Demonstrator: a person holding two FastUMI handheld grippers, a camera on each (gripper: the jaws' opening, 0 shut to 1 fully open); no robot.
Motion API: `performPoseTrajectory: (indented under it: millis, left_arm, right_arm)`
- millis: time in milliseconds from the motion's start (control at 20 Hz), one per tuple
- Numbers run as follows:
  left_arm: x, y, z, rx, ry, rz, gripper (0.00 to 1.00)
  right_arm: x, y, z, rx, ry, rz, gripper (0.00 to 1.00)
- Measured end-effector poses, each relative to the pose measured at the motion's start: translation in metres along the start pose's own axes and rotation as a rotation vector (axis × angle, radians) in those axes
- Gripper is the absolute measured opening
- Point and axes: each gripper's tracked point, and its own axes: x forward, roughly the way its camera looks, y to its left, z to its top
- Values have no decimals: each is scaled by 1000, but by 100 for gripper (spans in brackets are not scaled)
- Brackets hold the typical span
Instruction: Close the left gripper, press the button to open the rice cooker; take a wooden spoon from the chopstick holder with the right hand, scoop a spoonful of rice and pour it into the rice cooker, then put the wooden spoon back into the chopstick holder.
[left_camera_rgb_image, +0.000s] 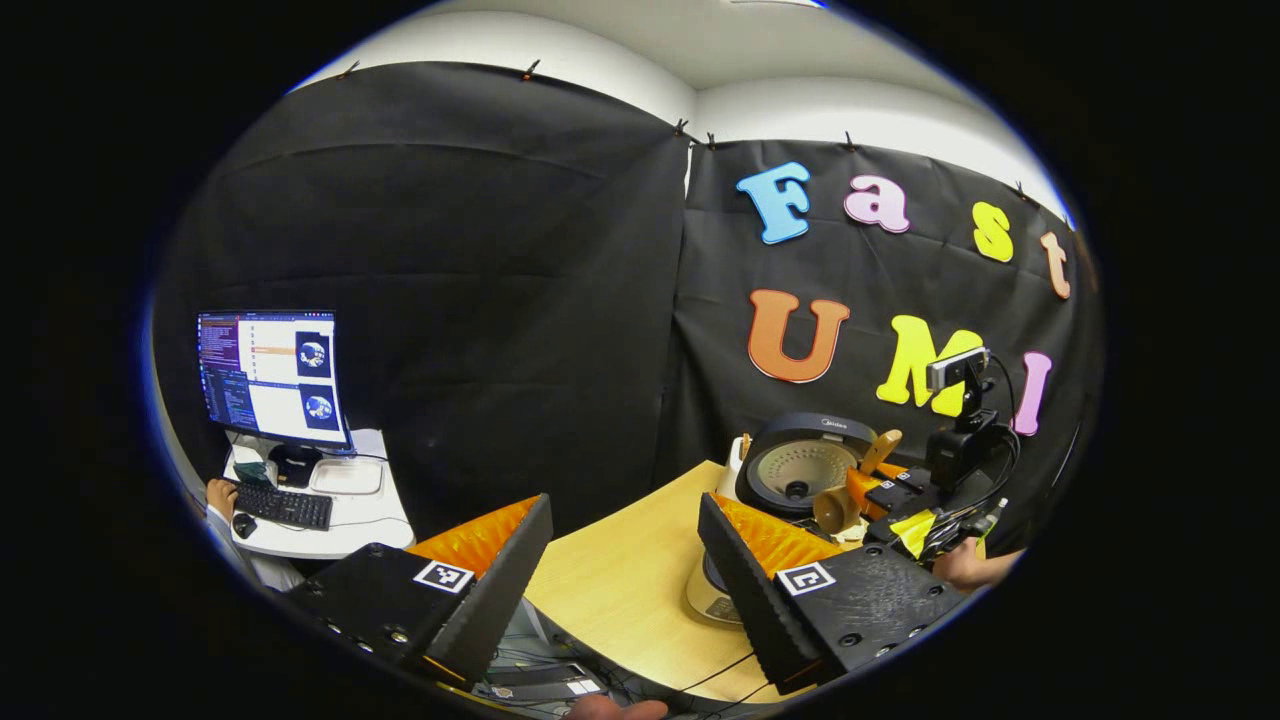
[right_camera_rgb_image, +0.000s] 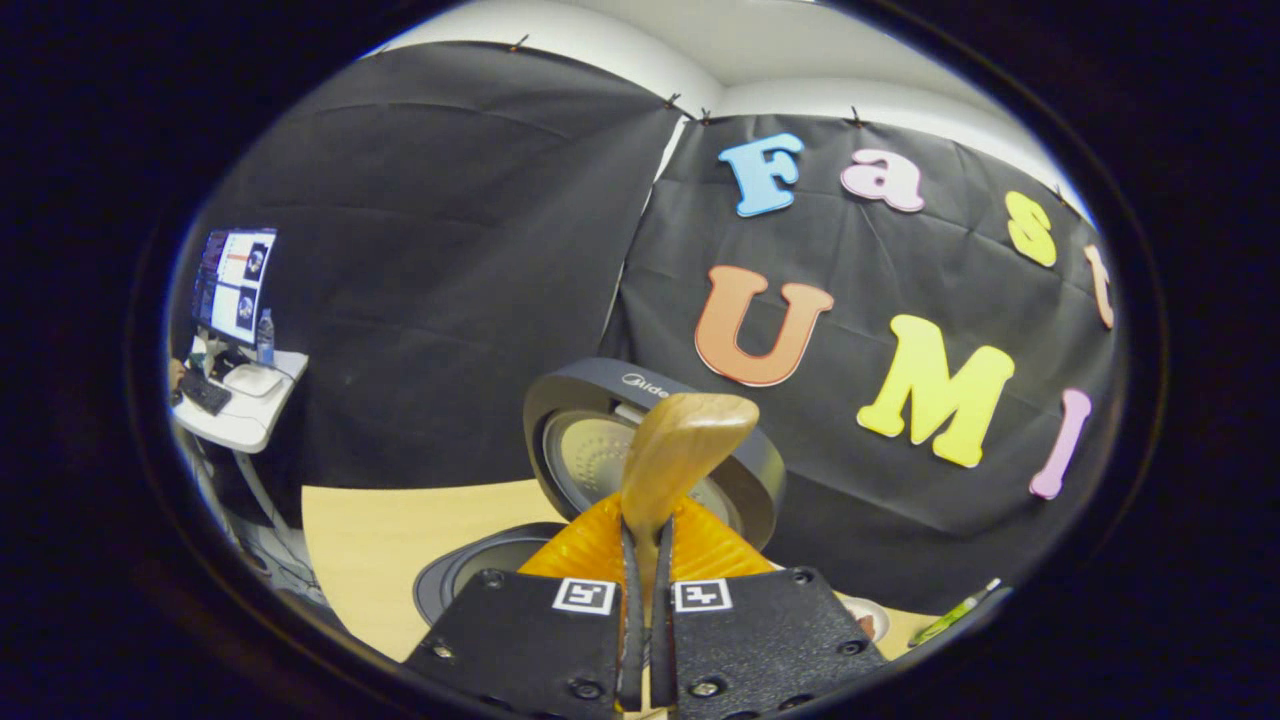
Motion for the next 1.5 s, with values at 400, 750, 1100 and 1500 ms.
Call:
performPoseTrajectory:
  millis: [400,750,1100,1500]
  left_arm:
    - [5,-38,2,40,3,-108,95]
    - [18,-112,1,92,10,-299,95]
    - [33,-176,-10,145,29,-447,95]
    - [39,-215,-23,157,53,-486,95]
  right_arm:
    - [-45,-42,22,388,0,-13,8]
    - [-121,-136,16,660,-26,-147,8]
    - [-209,-251,-41,683,-35,-429,8]
    - [-290,-352,-106,720,34,-689,8]
